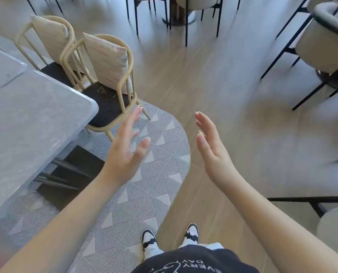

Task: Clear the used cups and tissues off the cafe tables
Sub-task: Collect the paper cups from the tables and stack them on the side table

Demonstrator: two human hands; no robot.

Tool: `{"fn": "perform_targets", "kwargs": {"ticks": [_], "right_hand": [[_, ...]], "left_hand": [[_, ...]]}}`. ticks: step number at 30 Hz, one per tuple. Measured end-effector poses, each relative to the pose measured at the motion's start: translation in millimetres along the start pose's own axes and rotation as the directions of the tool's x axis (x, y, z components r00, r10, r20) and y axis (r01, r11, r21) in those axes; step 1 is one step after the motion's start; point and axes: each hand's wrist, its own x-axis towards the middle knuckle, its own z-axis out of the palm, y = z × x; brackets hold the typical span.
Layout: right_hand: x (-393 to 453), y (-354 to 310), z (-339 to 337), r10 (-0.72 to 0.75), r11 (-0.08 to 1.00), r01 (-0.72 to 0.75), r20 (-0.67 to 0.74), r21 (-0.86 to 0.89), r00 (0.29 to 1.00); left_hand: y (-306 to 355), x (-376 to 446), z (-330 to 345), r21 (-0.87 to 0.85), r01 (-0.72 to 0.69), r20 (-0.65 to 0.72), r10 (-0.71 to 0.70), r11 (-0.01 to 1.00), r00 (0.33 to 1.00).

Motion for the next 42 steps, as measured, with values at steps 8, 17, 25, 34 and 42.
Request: {"fn": "perform_targets", "kwargs": {"ticks": [8, 17, 25, 34, 42], "right_hand": [[20, 9, -37, 0.053, 0.998, -0.055, 0.045, 0.037, 0.998], [89, 23, -34, 0.075, 0.996, -0.078, 0.064, 0.049, 0.995], [207, 33, -23, 0.108, 0.994, -0.107, 0.059, -0.012, 0.992], [343, 18, -13, 0.048, 0.999, -0.048, 0.028, -0.005, 0.998], [475, 38, -54, 0.009, 1.0, -0.01, 0.049, 0.011, 0.999]], "left_hand": [[11, 26, 31, -0.021, 0.05, -0.009, -0.05, 0.999, 0.999], [-21, 85, 31, -0.003, 0.103, 0.024, -0.103, 0.995, 0.994], [-84, 192, -3, -0.045, 0.098, 0.046, -0.096, 0.994, 0.994], [-100, 341, -50, -0.07, 0.025, 0.018, -0.024, 0.997, 1.0], [-123, 476, -35, -0.017, 0.025, 0.014, -0.024, 1.0, 1.0]]}}
